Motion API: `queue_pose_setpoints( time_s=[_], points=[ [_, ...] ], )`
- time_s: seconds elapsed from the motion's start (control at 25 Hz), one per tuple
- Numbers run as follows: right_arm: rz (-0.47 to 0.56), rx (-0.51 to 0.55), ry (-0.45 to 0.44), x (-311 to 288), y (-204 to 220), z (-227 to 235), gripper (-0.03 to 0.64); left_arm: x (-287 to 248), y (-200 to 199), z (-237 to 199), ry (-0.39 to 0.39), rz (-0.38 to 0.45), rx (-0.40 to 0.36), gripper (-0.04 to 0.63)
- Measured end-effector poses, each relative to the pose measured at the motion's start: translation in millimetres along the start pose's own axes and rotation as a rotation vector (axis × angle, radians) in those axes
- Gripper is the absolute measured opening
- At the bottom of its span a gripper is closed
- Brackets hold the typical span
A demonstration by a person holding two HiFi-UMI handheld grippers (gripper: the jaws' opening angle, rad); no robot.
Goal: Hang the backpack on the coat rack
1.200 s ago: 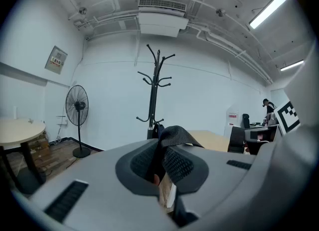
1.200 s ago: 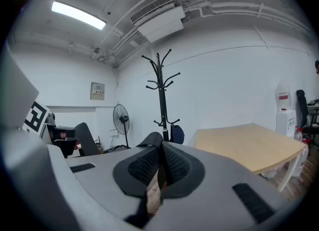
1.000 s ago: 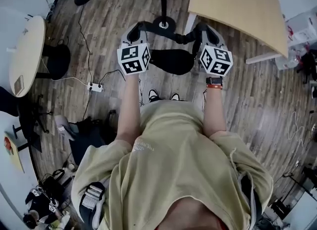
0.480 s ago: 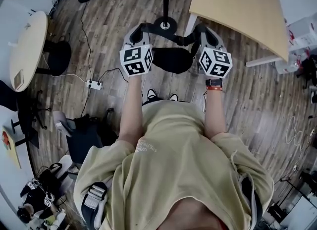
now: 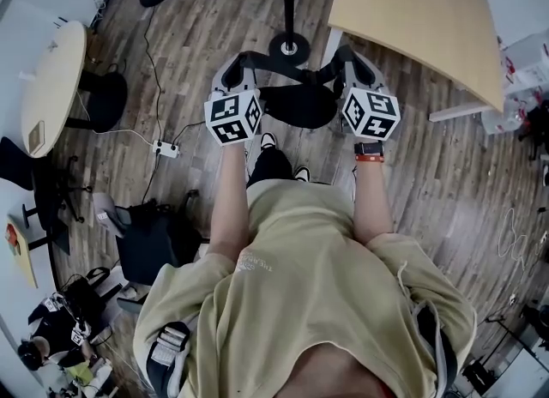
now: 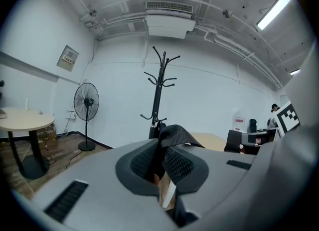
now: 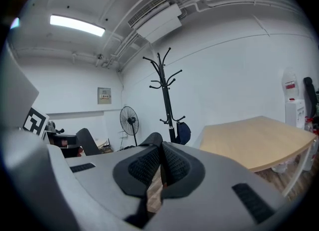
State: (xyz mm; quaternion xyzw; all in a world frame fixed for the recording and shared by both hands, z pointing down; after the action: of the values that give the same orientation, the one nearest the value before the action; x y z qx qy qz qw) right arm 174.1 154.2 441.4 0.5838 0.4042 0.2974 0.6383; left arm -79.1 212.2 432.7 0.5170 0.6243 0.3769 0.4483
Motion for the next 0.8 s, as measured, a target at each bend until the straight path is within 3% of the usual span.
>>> queue_pose_setpoints(
  time_s=[0.8],
  points=[
    [-0.066,0.01,0.021,-134.0,-7.8,20.3,0.017,-148.3,-27.8,-46.0,0.045,-0.056,0.008,0.028]
  ],
)
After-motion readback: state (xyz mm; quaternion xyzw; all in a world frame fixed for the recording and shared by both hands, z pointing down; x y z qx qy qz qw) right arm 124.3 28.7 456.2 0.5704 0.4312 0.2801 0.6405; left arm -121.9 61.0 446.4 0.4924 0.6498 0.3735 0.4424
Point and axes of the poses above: the fingertips, and each gripper's own axes: x backward along the fingers, z to its right, y out of its underside, the point moved 5 cm from there along x, backward along the fingers, and after that the axes turned 11 degrees about x, right-handed, at the moved point
